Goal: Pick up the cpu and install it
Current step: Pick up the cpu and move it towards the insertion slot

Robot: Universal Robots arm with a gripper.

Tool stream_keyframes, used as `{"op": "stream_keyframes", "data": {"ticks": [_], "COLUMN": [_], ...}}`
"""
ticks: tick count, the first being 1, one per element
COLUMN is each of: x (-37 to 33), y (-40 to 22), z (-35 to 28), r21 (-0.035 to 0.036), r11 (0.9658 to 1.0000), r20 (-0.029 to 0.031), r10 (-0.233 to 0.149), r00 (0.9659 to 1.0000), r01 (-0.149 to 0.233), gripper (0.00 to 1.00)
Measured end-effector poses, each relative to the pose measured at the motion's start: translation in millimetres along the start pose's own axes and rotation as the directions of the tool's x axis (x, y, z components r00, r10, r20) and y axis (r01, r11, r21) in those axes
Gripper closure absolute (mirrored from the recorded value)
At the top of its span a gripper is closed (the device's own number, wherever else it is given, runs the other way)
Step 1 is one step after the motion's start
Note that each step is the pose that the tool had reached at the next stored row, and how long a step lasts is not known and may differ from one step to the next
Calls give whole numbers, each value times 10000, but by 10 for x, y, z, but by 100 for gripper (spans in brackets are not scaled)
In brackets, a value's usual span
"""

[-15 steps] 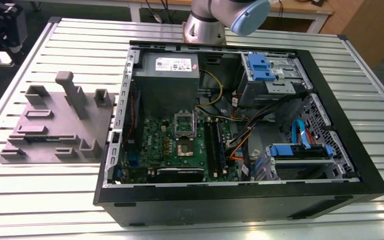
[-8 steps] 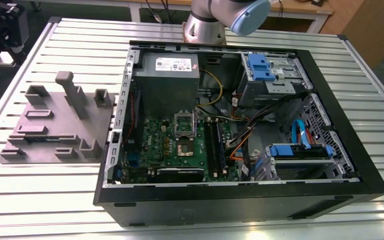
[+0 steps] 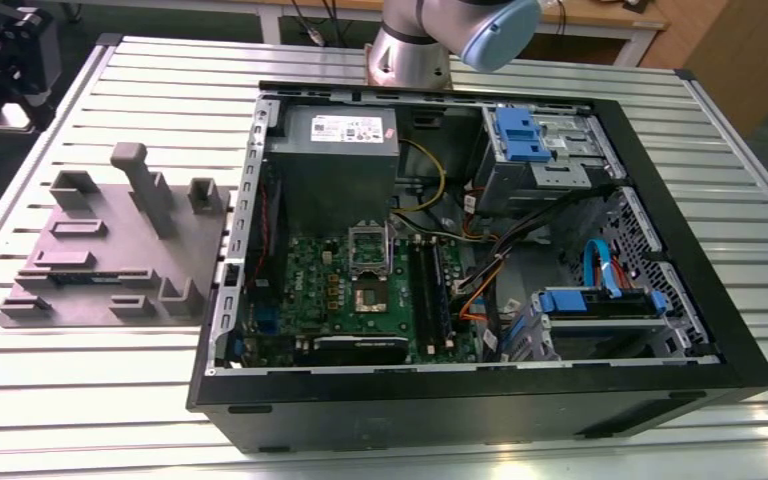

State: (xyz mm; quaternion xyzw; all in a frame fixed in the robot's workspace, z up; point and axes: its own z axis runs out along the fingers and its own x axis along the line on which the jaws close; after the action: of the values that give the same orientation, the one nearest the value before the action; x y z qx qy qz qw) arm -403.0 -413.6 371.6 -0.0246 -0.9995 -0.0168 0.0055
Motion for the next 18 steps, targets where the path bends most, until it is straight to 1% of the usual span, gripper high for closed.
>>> {"op": "stream_keyframes", "data": {"ticks": [18], "x": [-48], "y": [2], "z": [-1], "r21": [0], "r11": [10000], "r20": [0], "r10": [0], "r00": [10000], "r01": [0], "gripper": [53]}}
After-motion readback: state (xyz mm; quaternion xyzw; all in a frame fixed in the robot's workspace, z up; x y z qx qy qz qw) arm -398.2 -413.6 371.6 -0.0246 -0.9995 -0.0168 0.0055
